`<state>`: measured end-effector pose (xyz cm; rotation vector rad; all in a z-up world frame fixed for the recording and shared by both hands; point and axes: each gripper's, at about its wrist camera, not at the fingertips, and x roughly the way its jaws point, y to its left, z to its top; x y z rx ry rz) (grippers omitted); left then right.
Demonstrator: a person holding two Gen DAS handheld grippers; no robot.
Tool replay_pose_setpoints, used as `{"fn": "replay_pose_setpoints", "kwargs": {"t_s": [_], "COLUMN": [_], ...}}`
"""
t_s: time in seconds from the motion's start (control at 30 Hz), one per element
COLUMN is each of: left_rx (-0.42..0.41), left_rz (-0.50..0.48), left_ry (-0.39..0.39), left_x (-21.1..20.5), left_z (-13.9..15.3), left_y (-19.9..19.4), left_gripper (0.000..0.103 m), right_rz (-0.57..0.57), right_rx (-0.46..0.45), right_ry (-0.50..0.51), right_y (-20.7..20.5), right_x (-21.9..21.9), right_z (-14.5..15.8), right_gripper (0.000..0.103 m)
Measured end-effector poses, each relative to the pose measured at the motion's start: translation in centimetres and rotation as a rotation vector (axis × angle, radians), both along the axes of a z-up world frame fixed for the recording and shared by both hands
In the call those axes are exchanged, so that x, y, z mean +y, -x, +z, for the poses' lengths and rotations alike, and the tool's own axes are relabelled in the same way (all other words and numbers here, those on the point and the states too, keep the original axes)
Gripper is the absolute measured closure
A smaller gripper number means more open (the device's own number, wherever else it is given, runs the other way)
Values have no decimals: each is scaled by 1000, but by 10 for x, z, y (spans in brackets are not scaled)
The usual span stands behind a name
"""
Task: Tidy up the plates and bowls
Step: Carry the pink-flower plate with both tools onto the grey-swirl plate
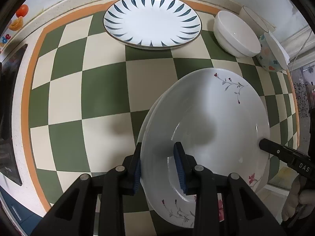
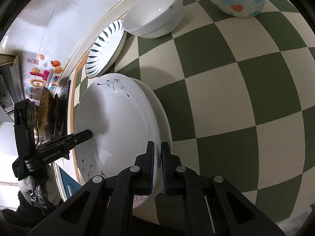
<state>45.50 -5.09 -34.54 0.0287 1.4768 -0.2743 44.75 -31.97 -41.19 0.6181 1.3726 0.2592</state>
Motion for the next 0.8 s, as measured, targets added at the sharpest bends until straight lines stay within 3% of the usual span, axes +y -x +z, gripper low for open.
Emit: {"fn": "replay_pose_setpoints", "kwargs": {"t_s": [0.37, 0.63, 0.8], "left_rx": [65, 69, 40], "left_rz": [29, 9, 19], "left_ry": [29, 2, -25], "left_x": [0, -6, -10], "left_z": [-9, -9, 6], "left_y": [0, 2, -6], "left_gripper": [75, 75, 74], "right_rz": [22, 3, 18], "right_rx": [37, 71, 102], "right_ry": [23, 20, 28], "right_y": [-3, -4, -6], "right_x": [-1, -8, -4], "right_z": [6, 3, 3], "right_gripper": [95, 95, 92]}}
